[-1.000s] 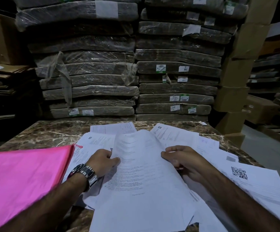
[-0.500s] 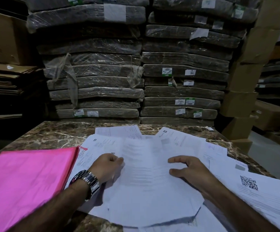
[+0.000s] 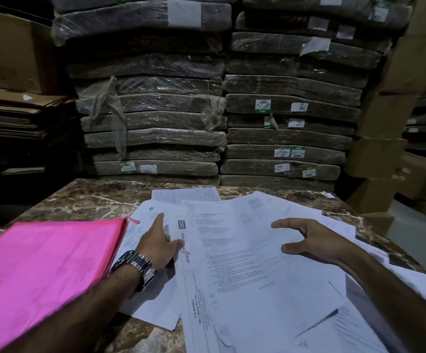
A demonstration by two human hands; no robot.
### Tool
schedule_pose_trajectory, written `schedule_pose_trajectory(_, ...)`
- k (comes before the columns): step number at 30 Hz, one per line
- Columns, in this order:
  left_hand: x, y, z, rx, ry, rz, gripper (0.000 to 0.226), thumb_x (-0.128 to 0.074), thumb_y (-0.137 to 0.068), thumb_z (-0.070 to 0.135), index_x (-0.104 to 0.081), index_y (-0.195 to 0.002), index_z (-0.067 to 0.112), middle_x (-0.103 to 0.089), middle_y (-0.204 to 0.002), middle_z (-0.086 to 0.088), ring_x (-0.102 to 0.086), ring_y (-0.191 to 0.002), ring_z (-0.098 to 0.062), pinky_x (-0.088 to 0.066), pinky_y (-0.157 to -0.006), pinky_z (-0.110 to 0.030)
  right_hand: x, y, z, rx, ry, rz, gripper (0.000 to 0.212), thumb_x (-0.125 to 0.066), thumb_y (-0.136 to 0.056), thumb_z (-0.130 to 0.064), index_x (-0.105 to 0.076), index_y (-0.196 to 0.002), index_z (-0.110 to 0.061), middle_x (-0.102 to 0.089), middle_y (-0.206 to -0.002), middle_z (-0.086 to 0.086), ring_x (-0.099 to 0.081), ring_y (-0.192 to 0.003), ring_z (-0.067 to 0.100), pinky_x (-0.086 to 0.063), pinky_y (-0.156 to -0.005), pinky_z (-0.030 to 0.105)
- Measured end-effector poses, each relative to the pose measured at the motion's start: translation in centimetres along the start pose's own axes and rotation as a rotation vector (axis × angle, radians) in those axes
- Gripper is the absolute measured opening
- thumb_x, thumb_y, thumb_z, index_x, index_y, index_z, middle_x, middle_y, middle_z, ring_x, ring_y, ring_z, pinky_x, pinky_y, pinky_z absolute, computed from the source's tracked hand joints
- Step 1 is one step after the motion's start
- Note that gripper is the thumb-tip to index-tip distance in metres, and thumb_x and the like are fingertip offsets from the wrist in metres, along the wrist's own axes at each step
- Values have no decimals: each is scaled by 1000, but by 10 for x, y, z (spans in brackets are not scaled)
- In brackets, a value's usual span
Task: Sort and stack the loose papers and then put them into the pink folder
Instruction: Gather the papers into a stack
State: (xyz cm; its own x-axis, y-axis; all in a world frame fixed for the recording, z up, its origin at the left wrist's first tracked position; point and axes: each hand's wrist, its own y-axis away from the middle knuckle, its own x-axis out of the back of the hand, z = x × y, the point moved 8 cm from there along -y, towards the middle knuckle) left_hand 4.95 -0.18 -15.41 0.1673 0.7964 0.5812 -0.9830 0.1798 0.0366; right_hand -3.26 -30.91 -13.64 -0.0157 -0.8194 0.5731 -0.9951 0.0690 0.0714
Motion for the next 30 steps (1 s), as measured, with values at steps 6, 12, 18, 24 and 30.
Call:
schedule_pose_trajectory(6, 1, -3, -5, 50, 89, 17, 63, -50, -94, 41, -29, -144, 9, -51, -135, -8, -51, -119, -24, -41, -95, -33, -20, -8, -9, 14, 43, -20, 62, -77, -78, -4, -56, -132, -27, -48, -133, -18, -38, -129, 2, -33, -99, 15)
schedule_pose_trajectory(12, -8, -2, -1, -22, 176, -42, 45, -79, -75, 20, -54, -113, 19, -70, -102, 1, -66, -88, -19, -54, -72, -33, -44, -5, -13, -24, 13, 16, 75, -82, -73, -8, -49, -138, -22, -50, -133, -14, -47, -118, 5, -43, -86, 12)
schedule_pose_trajectory(18, 5, -2, 16, -114, 479, -26, 33, -69, -84, 6, -58, -110, 23, -70, -109, 0, -68, -98, -21, -55, -87, -46, -35, 5, -17, -3, -123, 208, 79, -83, -74, -17, -37, -135, -36, -61, -112, -7, -60, -95, 5, -53, -77, 20)
schedule_pose_trajectory(24, 3, -5, 14, -90, 651, -78, 42, -62, -87, 3, -49, -125, 16, -68, -117, -7, -67, -103, -27, -51, -93, -49, -40, 17, -24, 76, -623, 204, 82, -76, -78, -4, -33, -131, -49, -74, -107, -3, -73, -93, 21, -61, -68, 38)
schedule_pose_trajectory(30, -4, 1, 21, -111, 556, -95, 80, -65, -87, 24, -12, -146, 35, -45, -143, -6, -38, -136, -24, -36, -109, -44, -49, 20, -36, 128, -486, 159, 37, -72, -82, 0, -71, -110, -23, -67, -117, -13, -70, -93, 2, -57, -68, 19)
